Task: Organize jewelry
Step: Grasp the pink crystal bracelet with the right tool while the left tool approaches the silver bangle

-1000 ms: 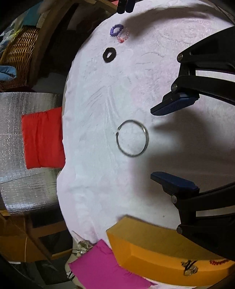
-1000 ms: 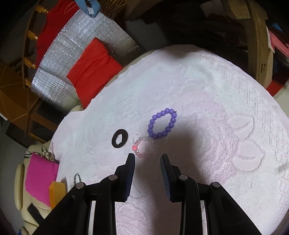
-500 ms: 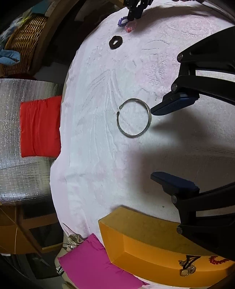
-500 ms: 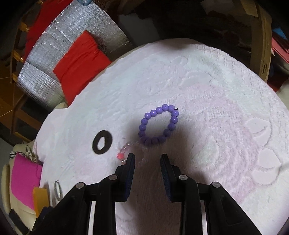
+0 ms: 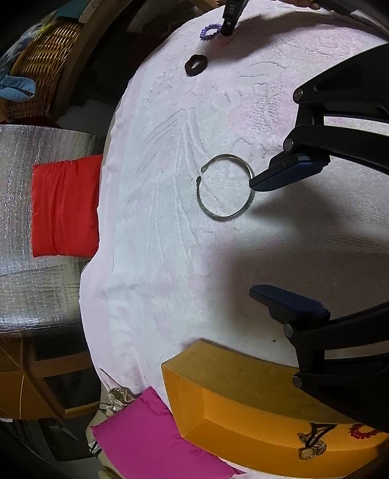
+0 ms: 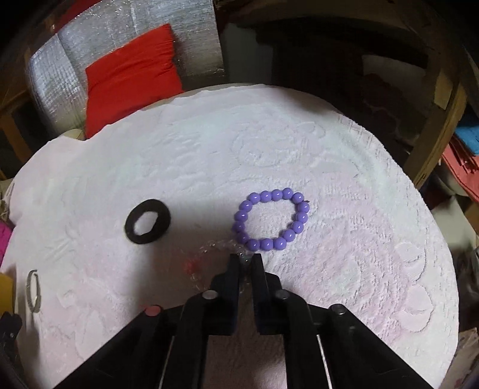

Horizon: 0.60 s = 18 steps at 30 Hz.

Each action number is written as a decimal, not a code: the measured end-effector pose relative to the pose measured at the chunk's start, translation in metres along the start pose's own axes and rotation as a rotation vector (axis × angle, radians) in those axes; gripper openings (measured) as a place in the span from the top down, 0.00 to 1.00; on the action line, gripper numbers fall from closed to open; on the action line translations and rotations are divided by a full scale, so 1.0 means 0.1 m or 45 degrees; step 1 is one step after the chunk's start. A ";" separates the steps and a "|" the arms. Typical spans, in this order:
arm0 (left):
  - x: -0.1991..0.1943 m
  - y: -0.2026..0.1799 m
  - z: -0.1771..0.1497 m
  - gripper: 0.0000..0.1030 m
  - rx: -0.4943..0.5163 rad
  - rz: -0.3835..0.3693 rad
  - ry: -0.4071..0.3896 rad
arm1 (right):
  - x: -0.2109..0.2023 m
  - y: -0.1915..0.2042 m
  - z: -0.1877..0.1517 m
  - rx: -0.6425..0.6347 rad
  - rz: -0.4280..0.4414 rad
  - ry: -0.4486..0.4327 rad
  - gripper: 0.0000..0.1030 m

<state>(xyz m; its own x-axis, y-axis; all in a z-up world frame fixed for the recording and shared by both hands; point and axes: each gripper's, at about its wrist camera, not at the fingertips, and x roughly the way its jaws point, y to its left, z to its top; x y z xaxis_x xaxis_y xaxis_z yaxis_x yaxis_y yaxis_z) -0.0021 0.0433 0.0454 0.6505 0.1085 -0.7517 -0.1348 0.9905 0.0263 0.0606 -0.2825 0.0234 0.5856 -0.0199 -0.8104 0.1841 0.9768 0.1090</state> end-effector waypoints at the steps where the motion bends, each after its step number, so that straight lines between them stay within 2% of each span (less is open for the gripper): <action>1: 0.01 0.01 0.00 0.36 -0.003 -0.006 0.001 | -0.03 -0.03 -0.03 0.012 0.042 0.013 0.92; 4: 0.03 0.01 0.02 0.36 -0.013 -0.027 0.005 | -0.11 -0.02 -0.05 0.058 0.226 0.060 0.92; 10: 0.09 -0.02 0.03 0.36 -0.003 -0.056 0.023 | -0.23 0.11 -0.16 0.062 0.482 0.133 0.92; 12: 0.10 -0.05 0.04 0.36 0.014 -0.064 0.022 | -0.23 0.18 -0.20 0.050 0.505 0.153 0.92; 18: 0.13 -0.13 0.09 0.31 0.023 -0.138 0.000 | -0.21 0.32 -0.31 -0.019 0.461 0.189 0.91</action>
<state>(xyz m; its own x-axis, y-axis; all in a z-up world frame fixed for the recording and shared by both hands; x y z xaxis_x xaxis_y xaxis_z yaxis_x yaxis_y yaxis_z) 0.0144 0.0322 0.0411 0.6609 0.0008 -0.7505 -0.0505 0.9978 -0.0434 0.0295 -0.2439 0.0260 0.4899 0.3564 -0.7956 -0.0253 0.9181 0.3956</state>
